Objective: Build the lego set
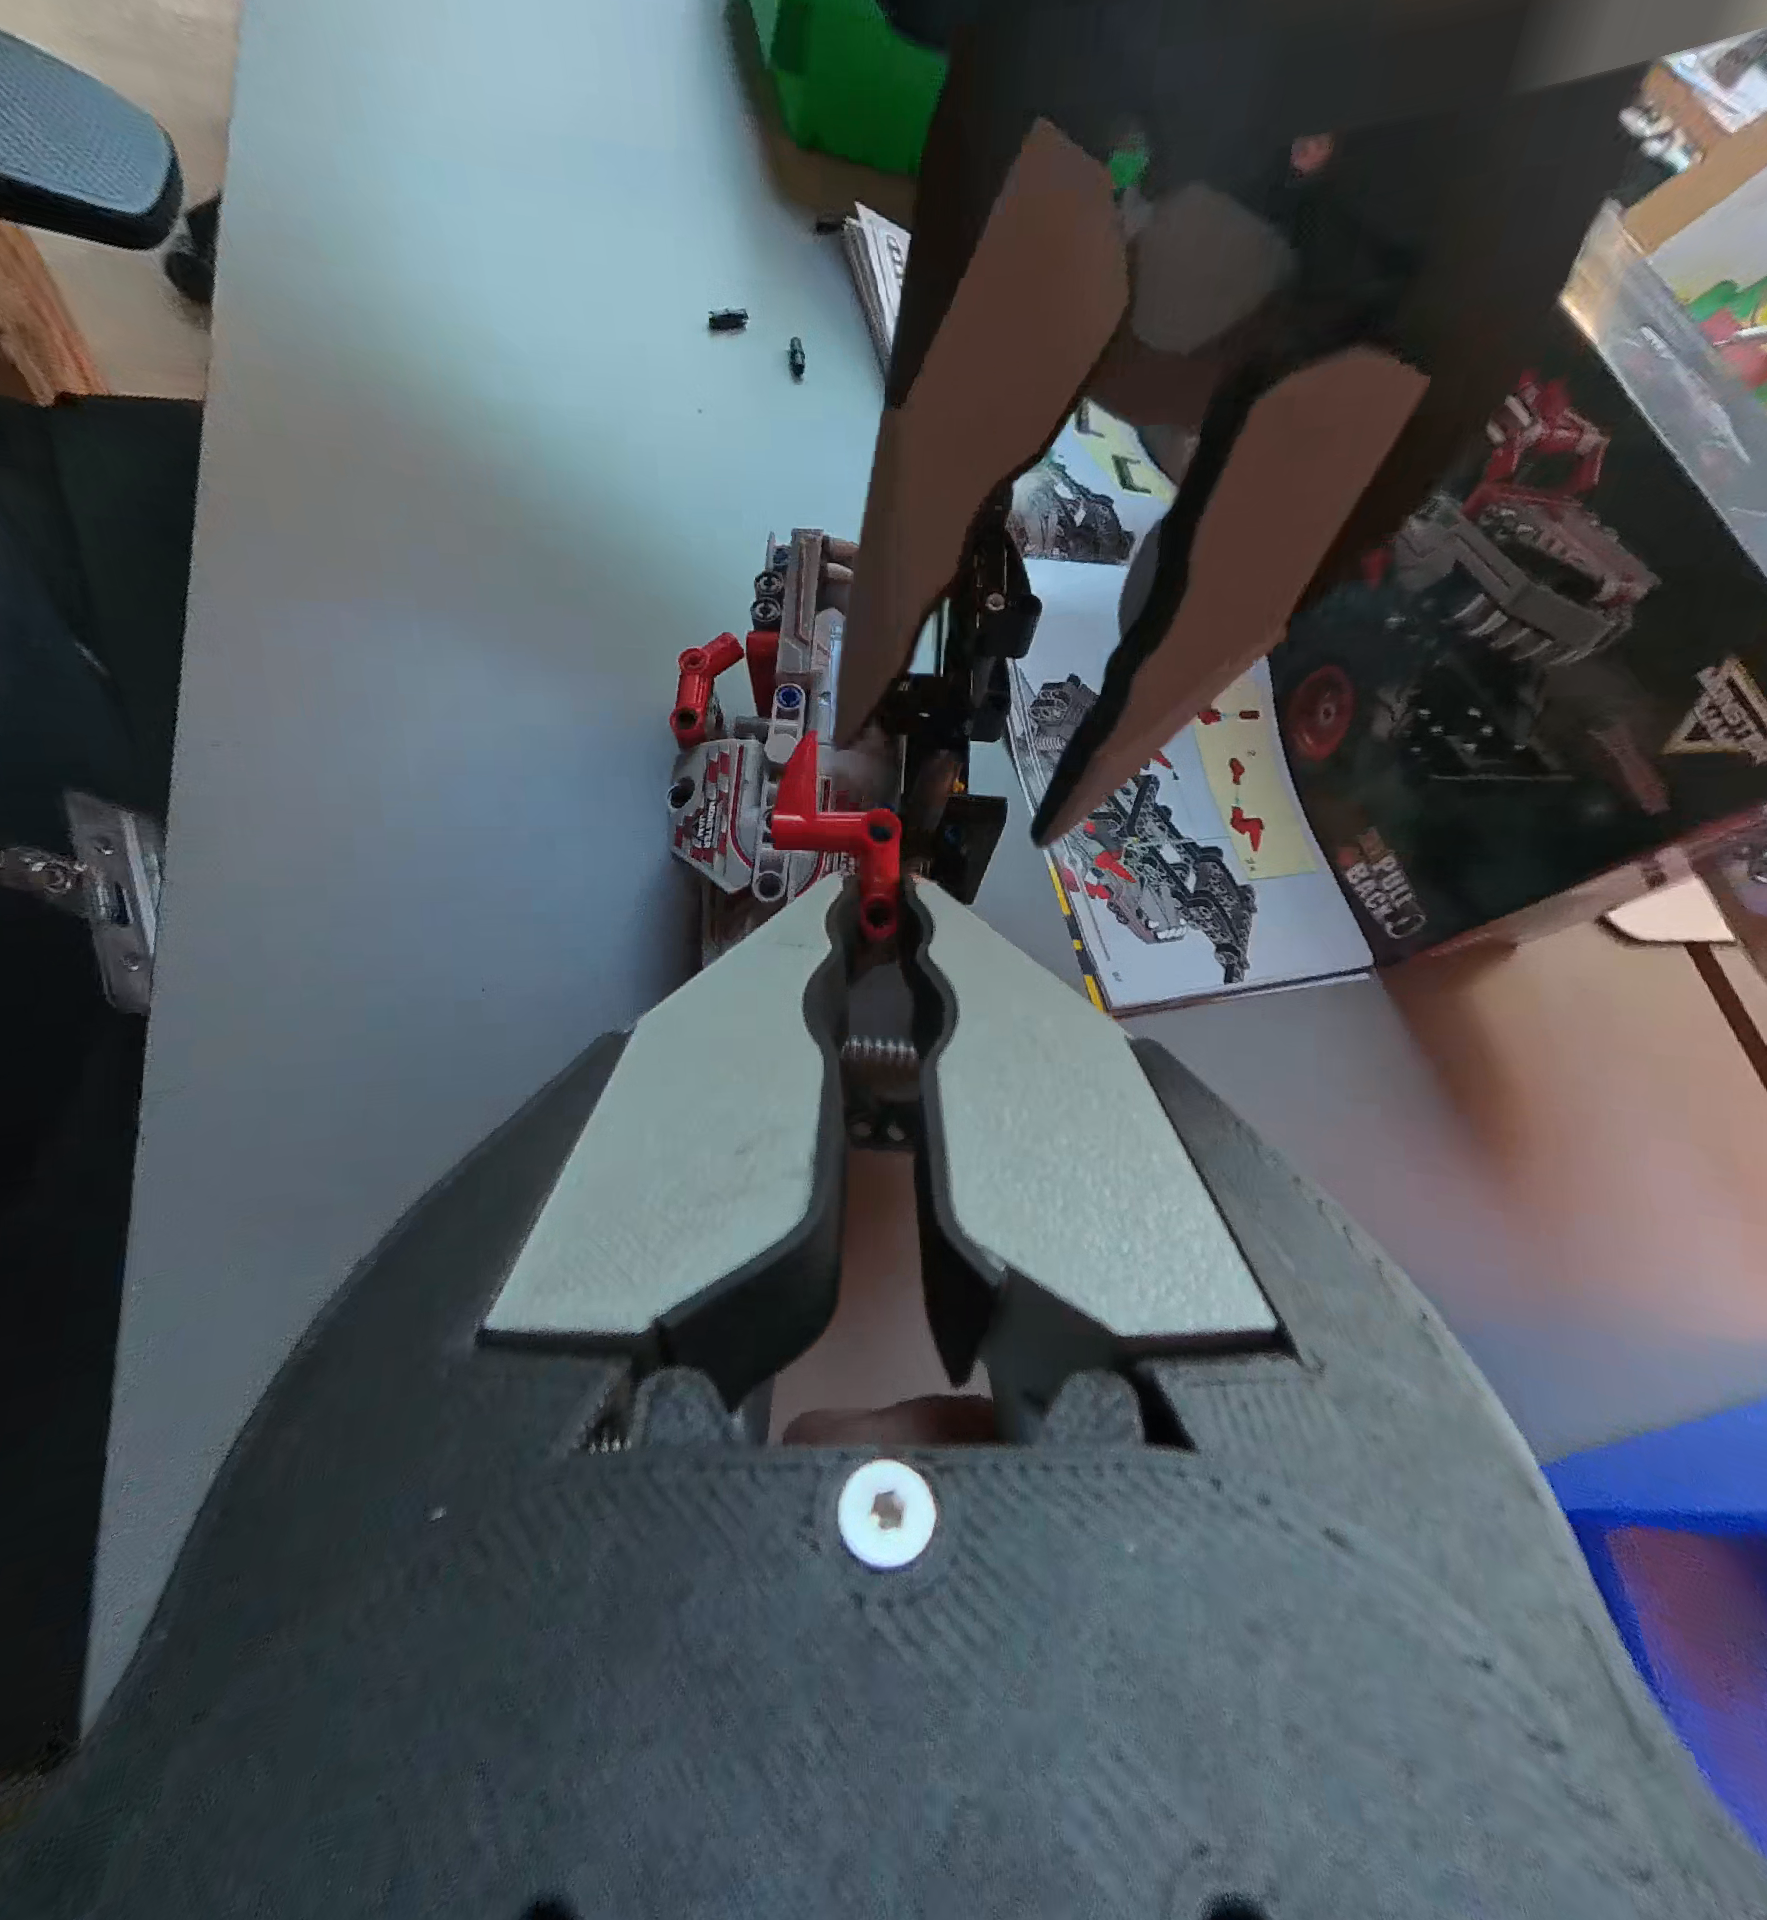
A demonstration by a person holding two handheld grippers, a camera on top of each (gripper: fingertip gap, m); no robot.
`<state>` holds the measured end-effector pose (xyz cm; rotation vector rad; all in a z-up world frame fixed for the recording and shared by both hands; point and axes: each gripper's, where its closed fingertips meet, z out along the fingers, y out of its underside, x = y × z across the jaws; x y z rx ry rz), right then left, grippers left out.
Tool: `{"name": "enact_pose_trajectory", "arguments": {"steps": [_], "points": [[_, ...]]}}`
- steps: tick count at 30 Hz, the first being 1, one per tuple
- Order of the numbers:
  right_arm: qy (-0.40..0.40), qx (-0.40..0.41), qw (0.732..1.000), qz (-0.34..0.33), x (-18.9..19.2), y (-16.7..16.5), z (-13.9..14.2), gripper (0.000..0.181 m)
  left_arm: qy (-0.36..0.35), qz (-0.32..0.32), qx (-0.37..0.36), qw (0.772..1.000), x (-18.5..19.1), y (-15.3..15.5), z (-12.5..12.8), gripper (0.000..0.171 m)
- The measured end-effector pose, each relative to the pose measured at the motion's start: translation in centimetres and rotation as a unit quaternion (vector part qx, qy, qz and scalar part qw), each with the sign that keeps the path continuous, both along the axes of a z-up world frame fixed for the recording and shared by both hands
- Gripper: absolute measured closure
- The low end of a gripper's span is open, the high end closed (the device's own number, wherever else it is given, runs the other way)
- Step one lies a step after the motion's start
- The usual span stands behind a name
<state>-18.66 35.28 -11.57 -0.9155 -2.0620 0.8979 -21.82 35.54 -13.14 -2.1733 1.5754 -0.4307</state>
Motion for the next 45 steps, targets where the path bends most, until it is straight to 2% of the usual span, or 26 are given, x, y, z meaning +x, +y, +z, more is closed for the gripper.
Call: {"name": "enact_pose_trajectory", "arguments": {"steps": [3, 6, 8, 11, 13, 15, 21, 22, 23, 27, 30, 33, 37, 42, 45], "points": [[-0.007, 0.011, 1.0, 0.023, -0.6, -0.3, -0.2, 0.178, -0.009, 0.005, -0.084, 0.996, 0.4, -0.6, -0.5, 0.101], [-0.014, 0.023, 0.999, 0.047, -1.0, -0.9, -0.7, 0.178, 0.001, 0.0, -0.116, 0.993, -0.3, -0.2, -1.1, 0.12], [-0.021, 0.037, 0.998, 0.051, -1.2, -0.8, -1.4, 0.178, -0.018, -0.015, -0.136, 0.99, 0.2, -0.1, -0.9, 0.133], [-0.025, 0.033, 0.998, 0.055, -1.2, -0.7, -1.8, 0.178, -0.025, -0.04, -0.15, 0.987, 0.8, -0.3, -0.5, 0.139], [-0.023, 0.03, 0.998, 0.054, -1.2, -0.5, -2.0, 0.178, -0.035, -0.045, -0.169, 0.984, 1.0, -0.6, -0.1, 0.136], [-0.02, 0.028, 0.998, 0.056, -1.1, -0.4, -2.0, 0.178, -0.035, -0.046, -0.17, 0.984, 1.0, -0.3, -0.1, 0.15], [-0.021, 0.03, 0.998, 0.054, -1.1, 0.1, -2.2, 0.178, -0.044, -0.069, -0.188, 0.979, 1.1, -0.5, 0.0, 0.154], [-0.02, 0.029, 0.998, 0.058, -1.1, 0.0, -2.2, 0.178, -0.048, -0.072, -0.187, 0.979, 1.1, -0.5, 0.1, 0.159], [-0.017, 0.03, 0.998, 0.061, -1.1, -0.2, -2.2, 0.178, -0.052, -0.071, -0.179, 0.98, 1.1, -0.2, 0.1, 0.171], [-0.01, 0.02, 0.997, 0.072, -1.2, -0.9, -2.1, 0.178, -0.058, -0.085, -0.2, 0.974, 1.6, -1.1, -0.6, 0.171], [-0.005, -0.004, 0.998, 0.065, -1.0, -0.8, -1.6, 0.178, -0.063, -0.076, -0.197, 0.975, 1.5, -1.0, -0.1, 0.17], [0.006, -0.037, 0.998, 0.041, -0.6, -0.3, -0.4, 0.178, -0.048, -0.041, -0.169, 0.984, -0.1, -0.7, 0.2, 0.143], [0.009, -0.11, 0.993, 0.03, -0.3, -1.6, 0.9, 0.178, -0.043, -0.02, -0.144, 0.988, -1.2, -2.9, -0.6, 0.128], [-0.001, -0.053, 0.999, -0.006, -1.5, -3.6, 0.1, 0.178, -0.07, -0.006, -0.136, 0.988, -0.4, -3.9, -1.1, 0.133], [-0.002, -0.017, 1.0, -0.004, -2.0, -4.3, 0.1, 0.178, -0.076, 0.002, -0.128, 0.989, -0.1, -3.9, -1.1, 0.133]]}}
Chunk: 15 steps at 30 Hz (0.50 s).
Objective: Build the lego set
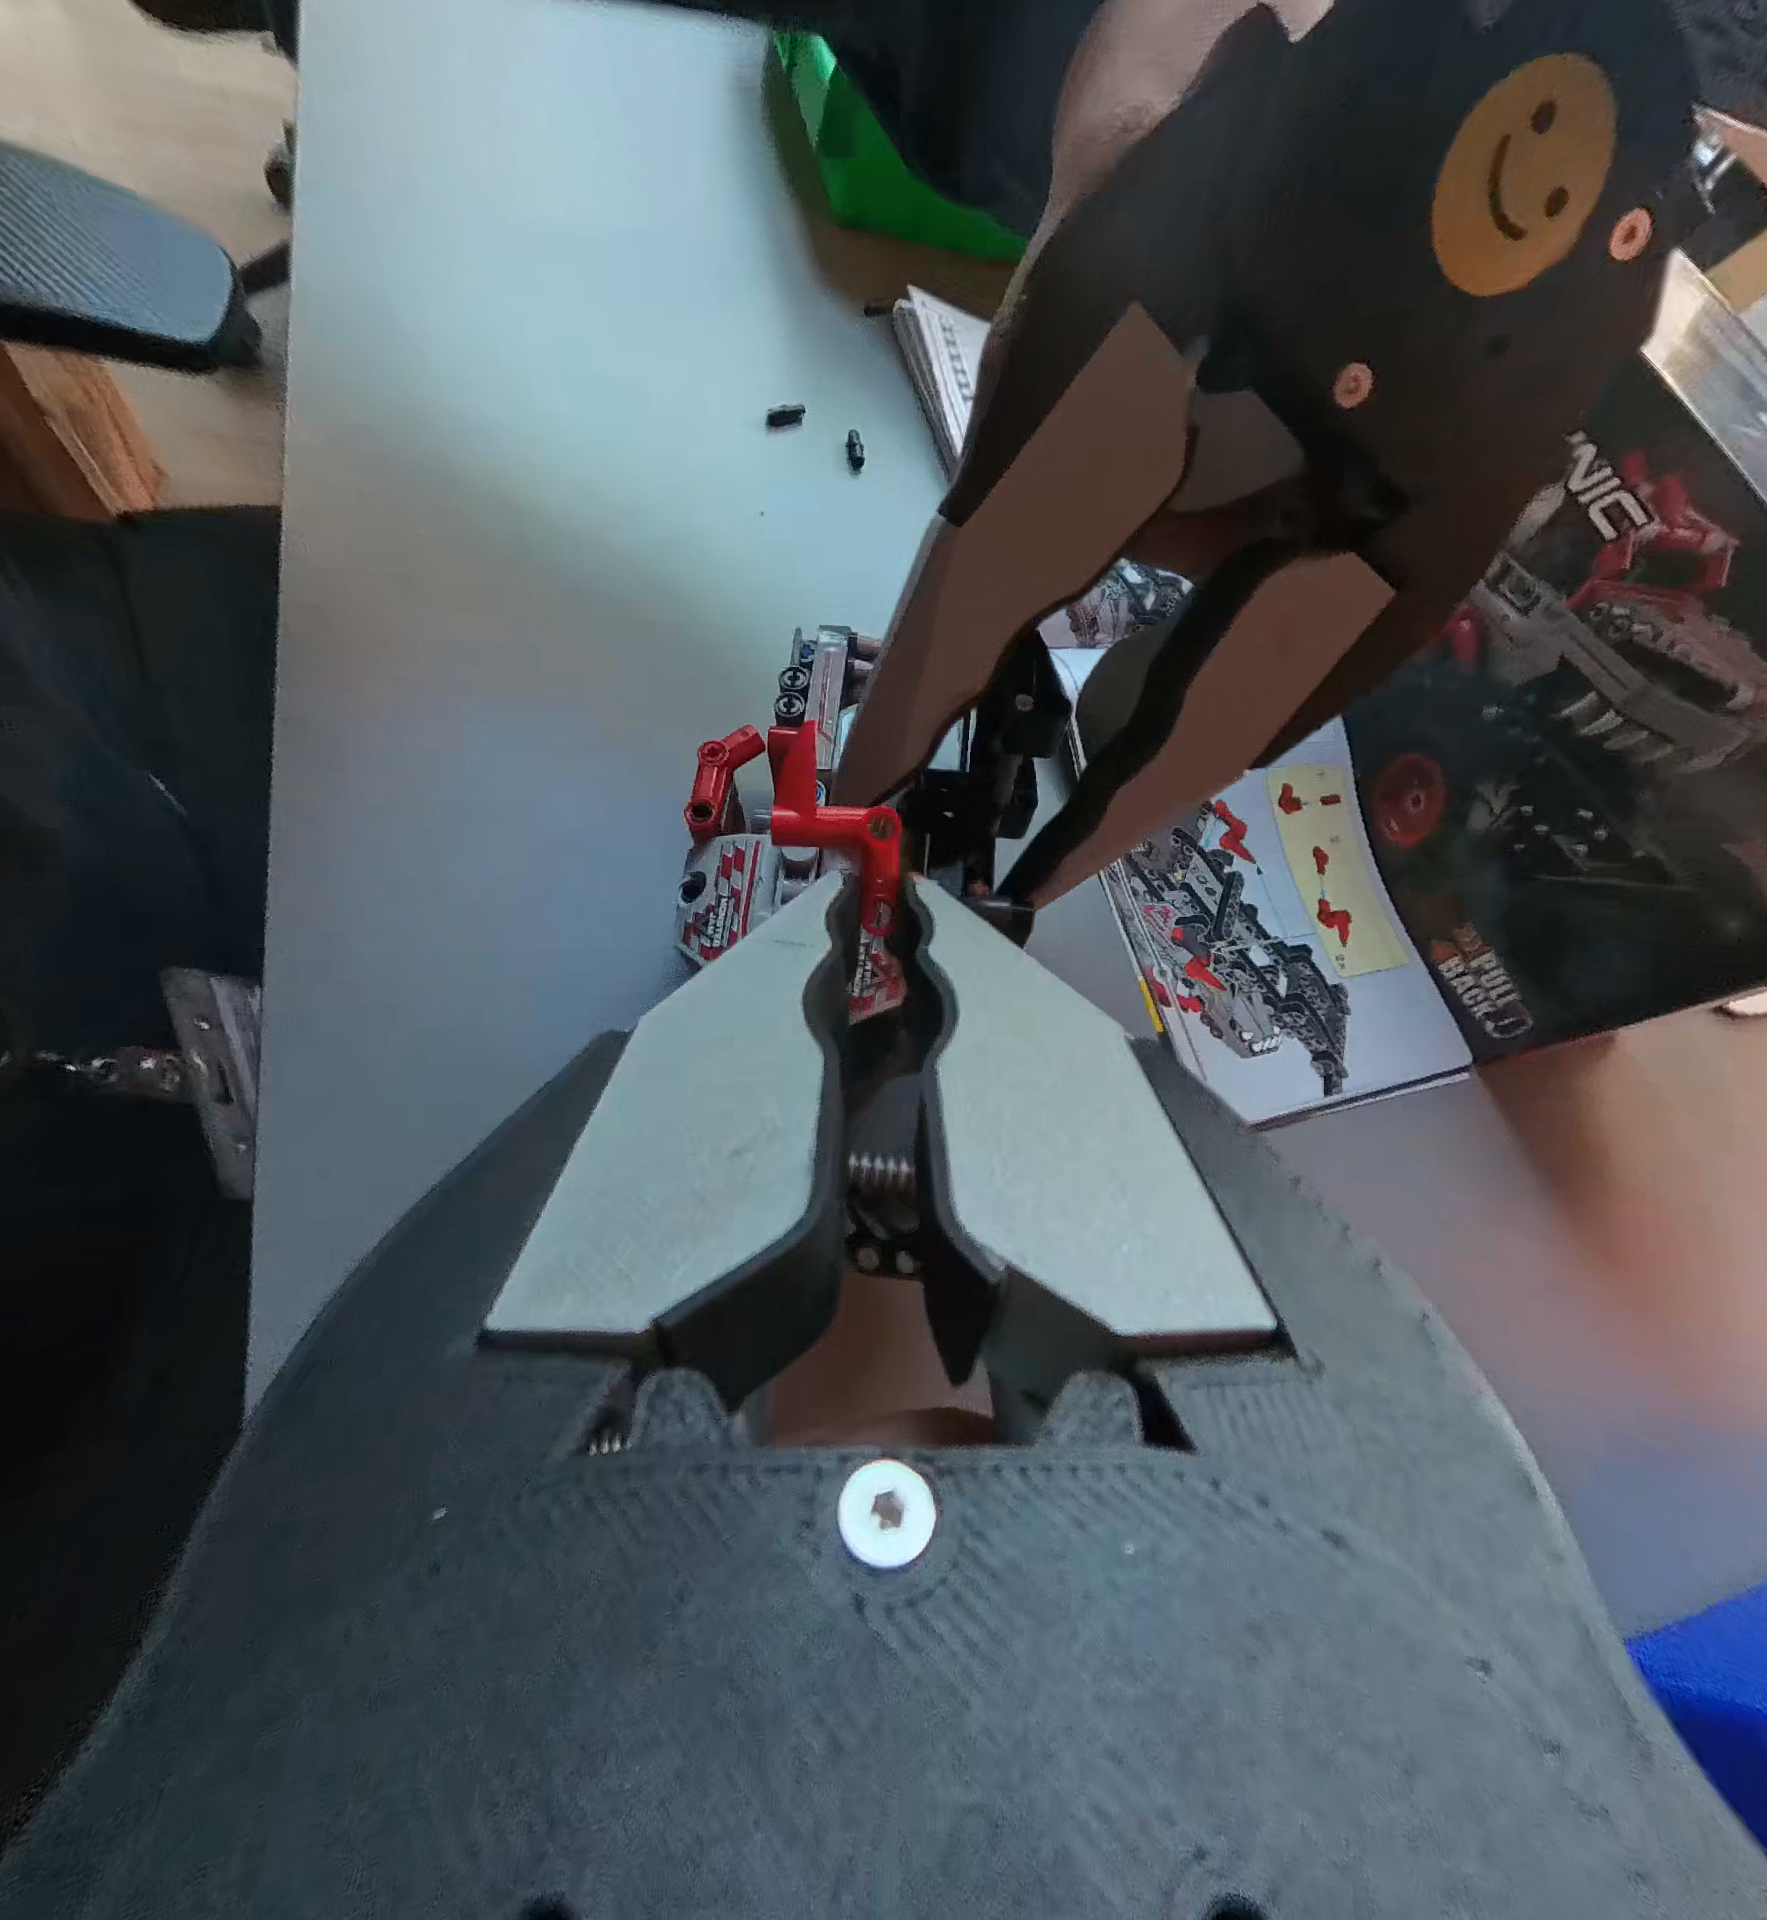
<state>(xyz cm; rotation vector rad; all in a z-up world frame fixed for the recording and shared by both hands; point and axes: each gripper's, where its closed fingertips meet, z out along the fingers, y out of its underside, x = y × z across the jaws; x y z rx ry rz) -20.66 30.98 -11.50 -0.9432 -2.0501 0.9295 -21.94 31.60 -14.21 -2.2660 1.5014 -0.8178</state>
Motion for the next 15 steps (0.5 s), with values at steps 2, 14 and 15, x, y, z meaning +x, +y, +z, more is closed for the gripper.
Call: {"name": "enact_pose_trajectory", "arguments": {"steps": [2, 14, 15], "points": [[-0.004, 0.039, 0.999, 0.004, -0.21, 0.17, -0.41, 0.178, -0.003, 0.003, 0.001, 1.0, 0.06, -0.14, 0.03, 0.133], [-0.051, 0.16, 0.981, 0.097, 0.0, -0.72, -0.74, 0.178, -0.056, -0.05, -0.002, 0.997, 0.44, -0.98, 0.16, 0.137], [-0.055, 0.163, 0.98, 0.099, 0.15, -0.73, -0.83, 0.178, -0.056, -0.052, -0.005, 0.997, 0.47, -0.99, 0.15, 0.137]]}}
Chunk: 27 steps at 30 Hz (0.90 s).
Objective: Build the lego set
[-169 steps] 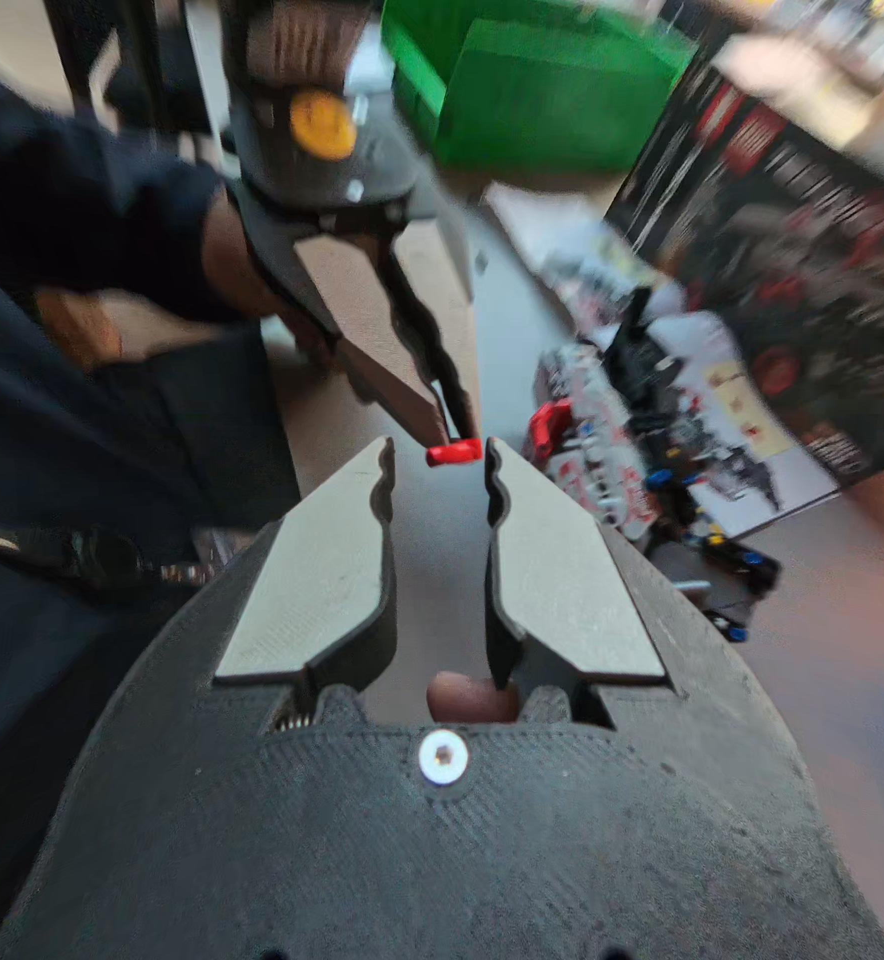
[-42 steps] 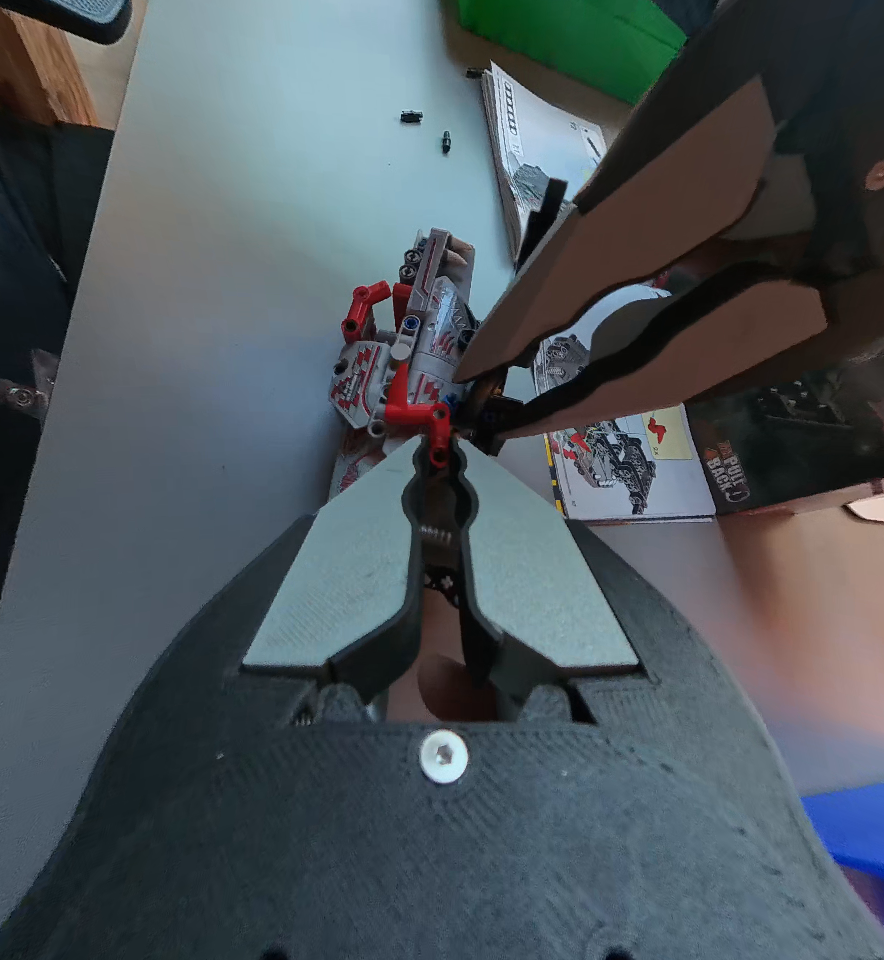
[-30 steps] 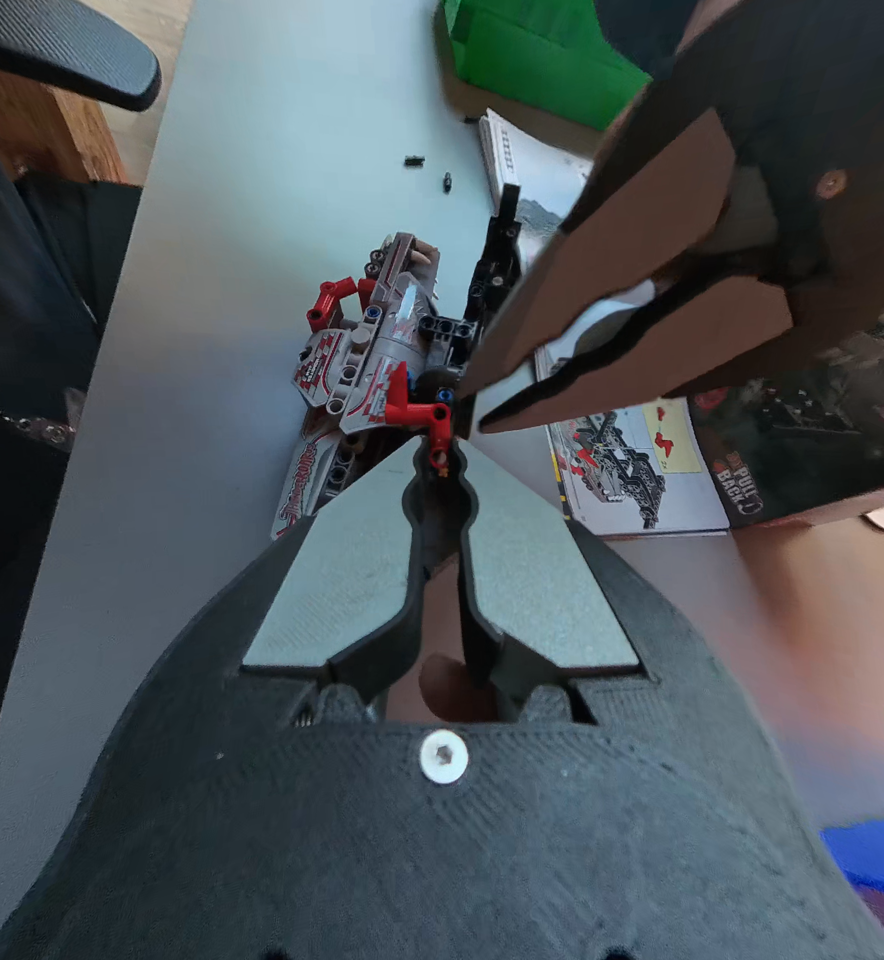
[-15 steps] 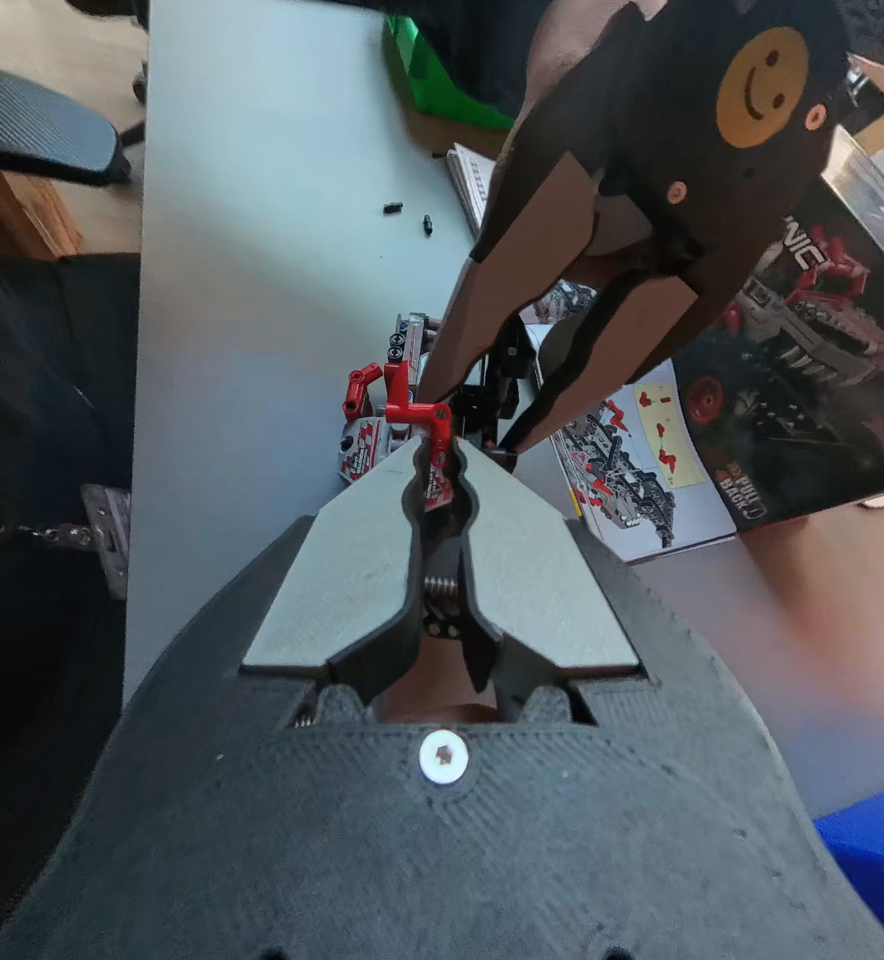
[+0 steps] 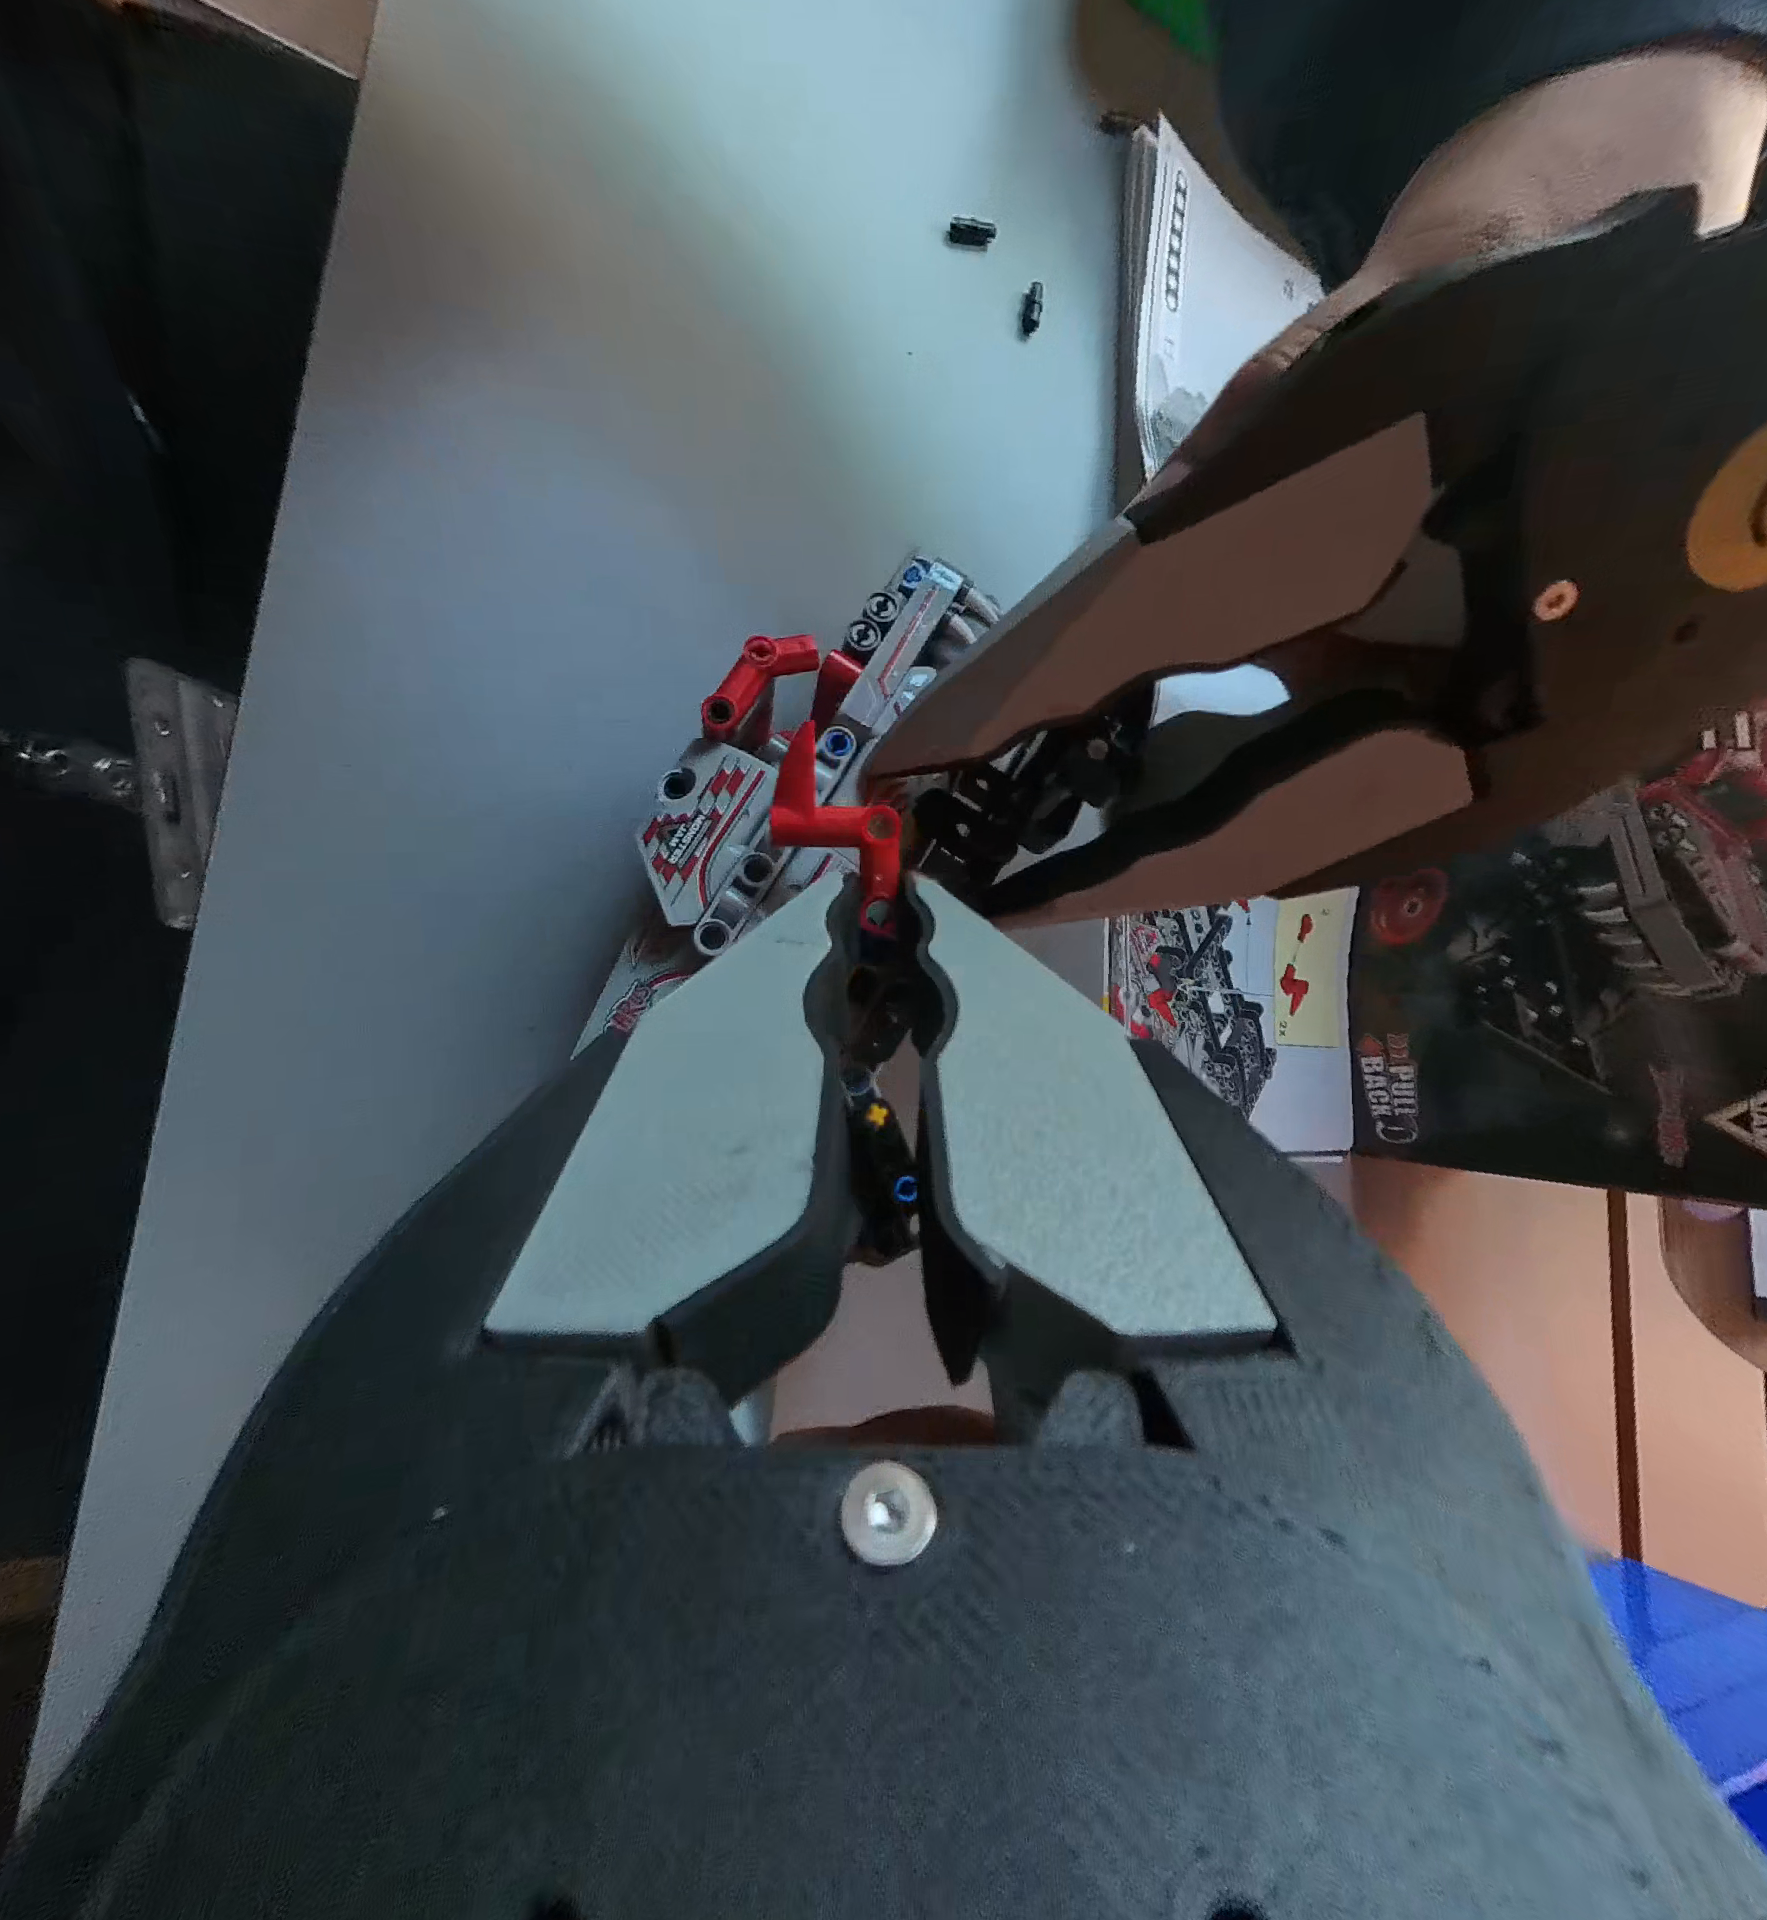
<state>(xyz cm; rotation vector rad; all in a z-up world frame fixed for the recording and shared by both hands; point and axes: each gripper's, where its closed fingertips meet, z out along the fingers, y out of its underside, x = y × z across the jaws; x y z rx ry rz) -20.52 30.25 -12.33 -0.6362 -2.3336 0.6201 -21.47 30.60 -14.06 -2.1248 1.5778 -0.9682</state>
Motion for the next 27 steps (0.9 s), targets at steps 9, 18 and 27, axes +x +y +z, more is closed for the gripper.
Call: {"name": "enact_pose_trajectory", "arguments": {"steps": [9, 18, 27], "points": [[0.003, -0.017, 0.999, 0.033, 0.3, 0.0, -0.2, 0.177, 0.006, -0.026, -0.003, 1.0, -0.1, 0.0, -0.1, 0.137], [-0.01, -0.115, 0.993, 0.0, 0.3, 0.0, -0.1, 0.177, 0.007, -0.028, -0.006, 1.0, 0.0, 0.2, 0.0, 0.137], [0.009, -0.092, 0.995, -0.023, 0.2, 0.5, -0.1, 0.178, -0.013, 0.127, 0.065, 0.99, -0.1, 0.4, 3.7, 0.152]]}}
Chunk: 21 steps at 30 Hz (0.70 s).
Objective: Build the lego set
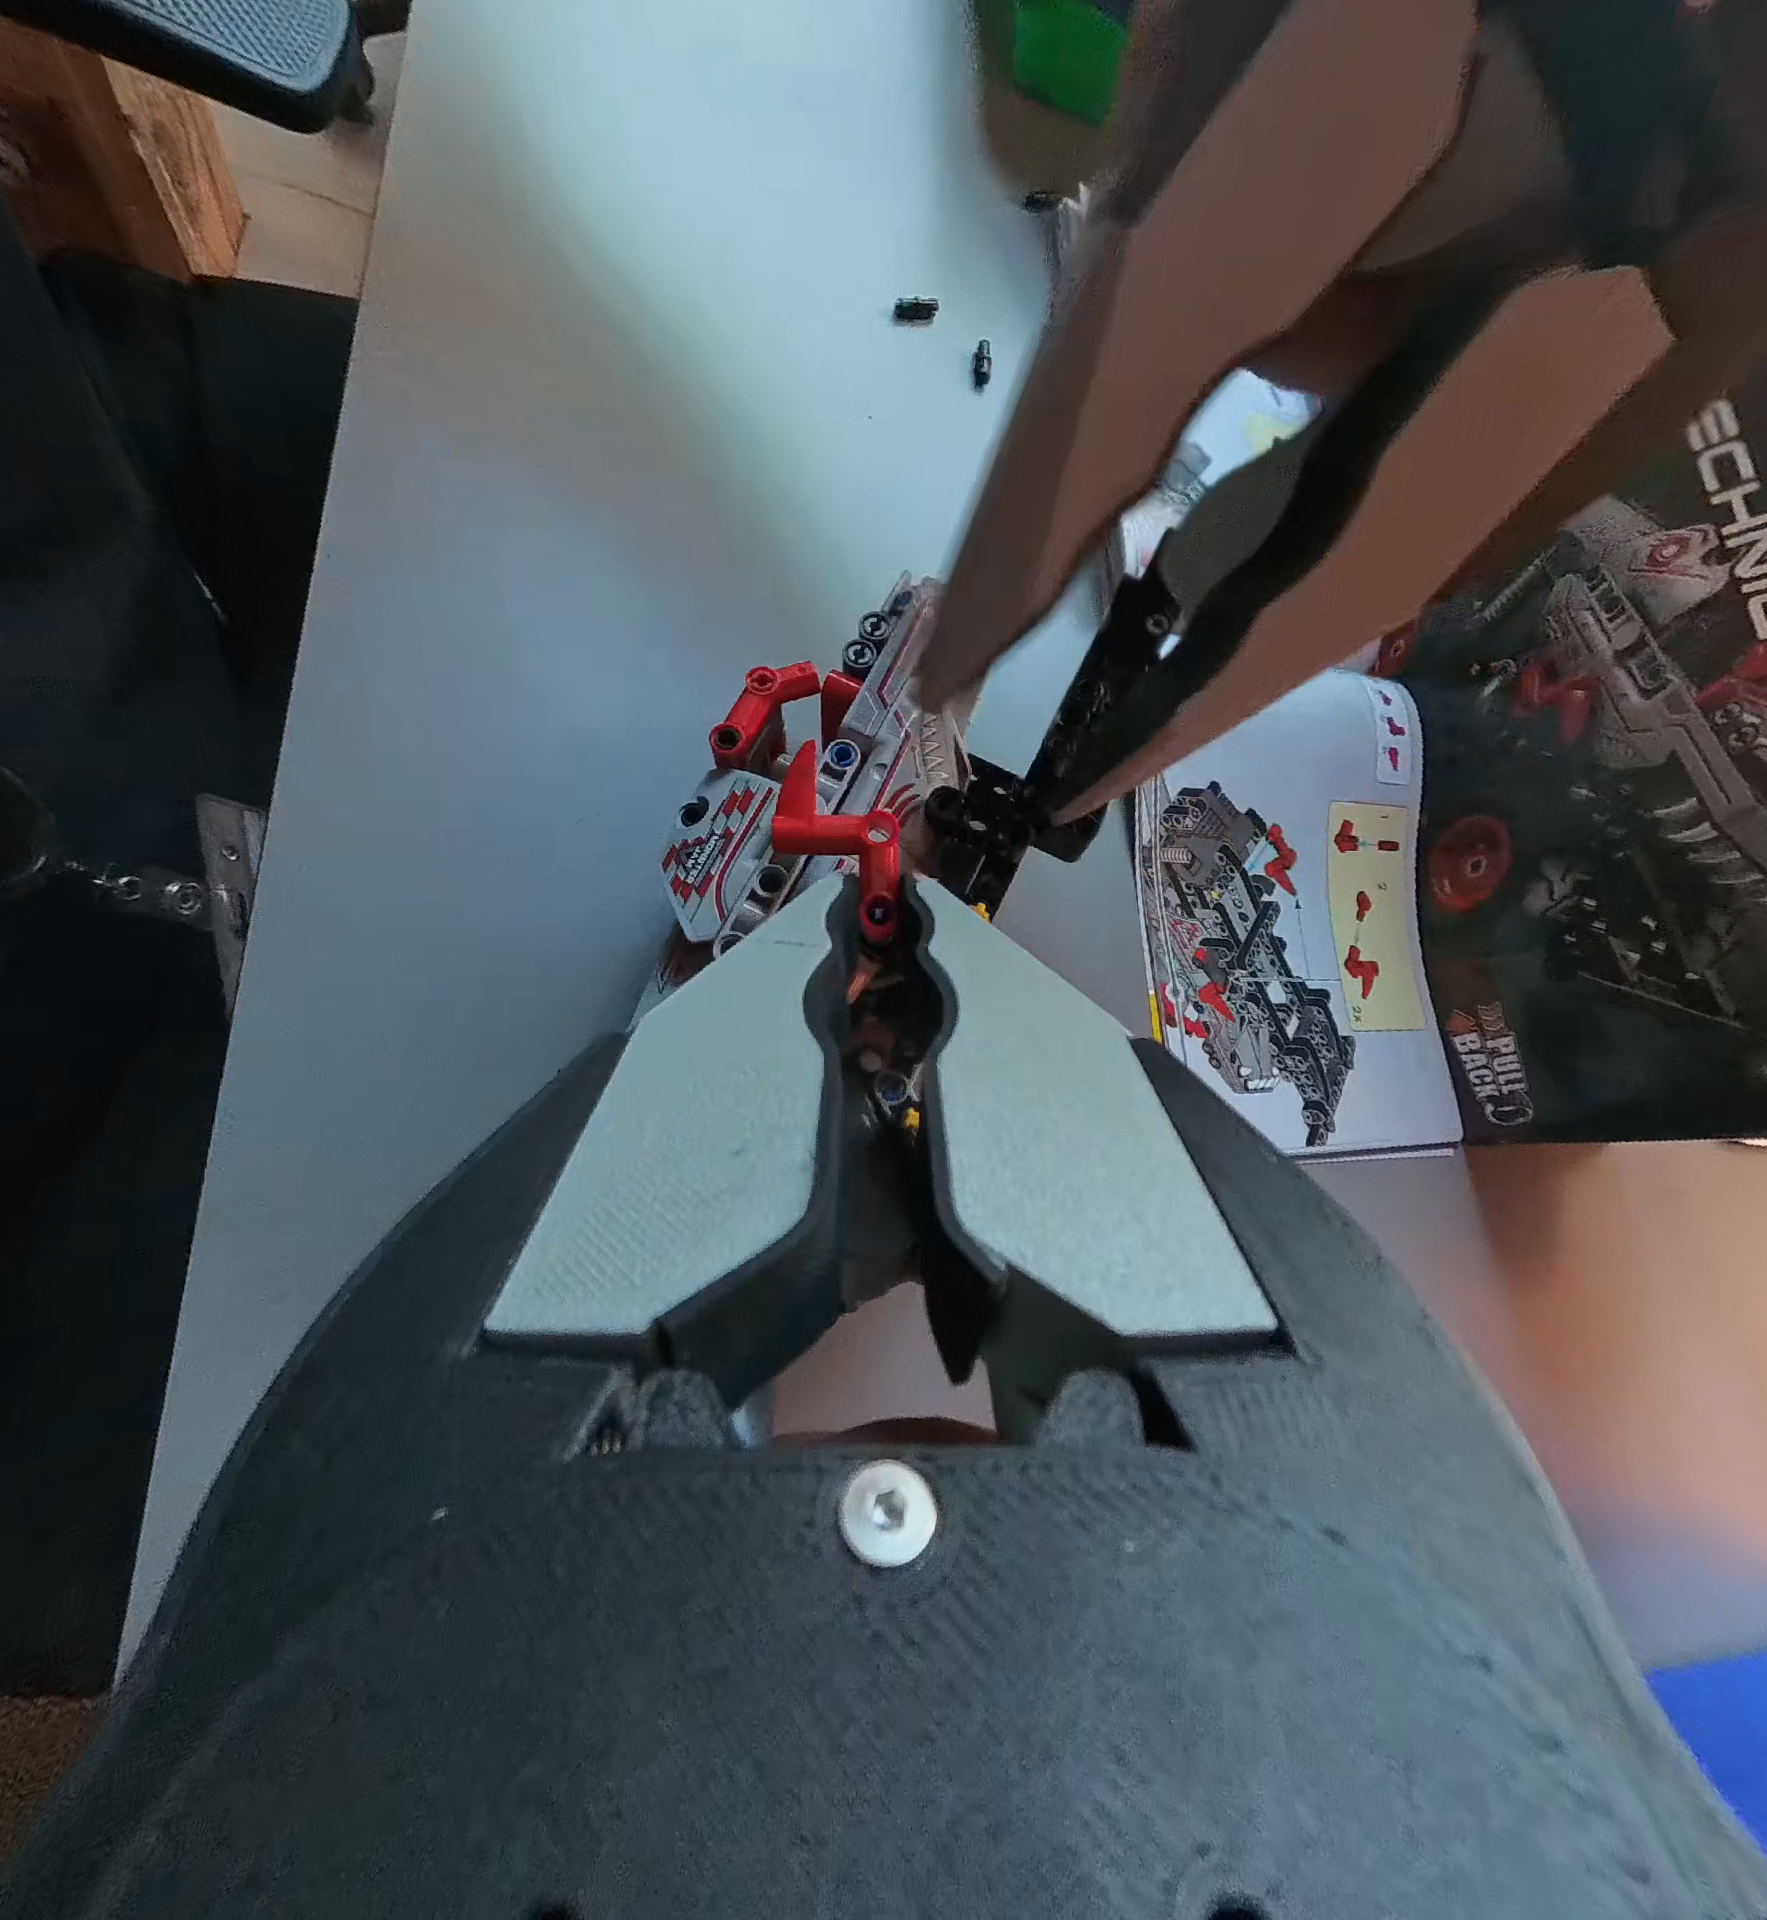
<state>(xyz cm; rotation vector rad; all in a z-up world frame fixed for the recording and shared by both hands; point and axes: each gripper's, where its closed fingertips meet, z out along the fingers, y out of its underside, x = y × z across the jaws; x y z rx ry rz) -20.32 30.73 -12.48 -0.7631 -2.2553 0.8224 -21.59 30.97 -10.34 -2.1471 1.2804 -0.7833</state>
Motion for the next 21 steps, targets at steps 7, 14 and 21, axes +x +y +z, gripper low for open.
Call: {"name": "enact_pose_trajectory", "arguments": {"steps": [7, 14, 21], "points": [[0.018, -0.007, 1.0, -0.016, 0.0, 0.1, 0.1, 0.177, 0.012, 0.067, -0.076, 0.995, 2.3, -0.6, -1.6, 0.154], [0.041, -0.018, 0.998, -0.036, 0.4, 0.4, 0.3, 0.178, 0.013, 0.091, -0.101, 0.991, 2.5, -0.3, -2.0, 0.157], [0.065, -0.012, 0.997, -0.04, 0.3, 0.5, 0.3, 0.178, 0.0, 0.108, -0.12, 0.987, 2.8, -0.2, -2.3, 0.16]]}}
